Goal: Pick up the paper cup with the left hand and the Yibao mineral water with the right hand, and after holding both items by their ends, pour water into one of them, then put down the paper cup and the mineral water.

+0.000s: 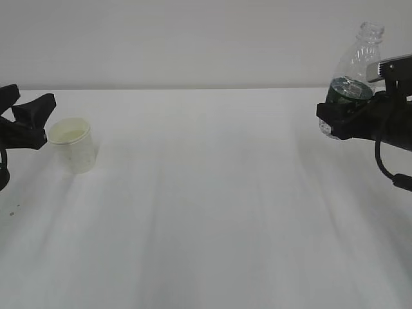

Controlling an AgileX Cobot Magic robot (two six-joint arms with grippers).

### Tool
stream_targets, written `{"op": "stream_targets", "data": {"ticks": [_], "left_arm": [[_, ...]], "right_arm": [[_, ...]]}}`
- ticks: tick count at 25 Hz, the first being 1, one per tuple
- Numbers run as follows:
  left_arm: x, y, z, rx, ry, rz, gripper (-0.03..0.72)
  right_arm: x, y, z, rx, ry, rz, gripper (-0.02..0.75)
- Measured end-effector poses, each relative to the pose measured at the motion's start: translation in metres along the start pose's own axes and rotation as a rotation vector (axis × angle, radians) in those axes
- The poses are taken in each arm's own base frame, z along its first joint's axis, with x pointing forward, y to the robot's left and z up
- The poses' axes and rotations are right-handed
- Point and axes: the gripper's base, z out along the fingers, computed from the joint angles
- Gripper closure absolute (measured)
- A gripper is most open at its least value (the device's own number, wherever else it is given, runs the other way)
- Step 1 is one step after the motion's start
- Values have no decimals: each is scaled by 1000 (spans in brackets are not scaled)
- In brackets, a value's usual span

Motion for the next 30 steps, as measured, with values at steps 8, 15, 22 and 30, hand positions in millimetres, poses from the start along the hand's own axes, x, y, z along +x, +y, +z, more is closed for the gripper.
{"op": "stream_targets", "data": {"ticks": [8,15,22,30], "left_arm": [[0,0,0,2,0,1,203],[0,0,0,2,0,1,204],[0,0,0,2,0,1,206],[0,0,0,2,0,1,206]], "right_arm": [[9,-2,-1,48,-43,-2,276],[14,-4,1,69,-40,2,276],[29,-5,8,69,-60,27,276],[36,-9,11,108,-65,-16,276]]}}
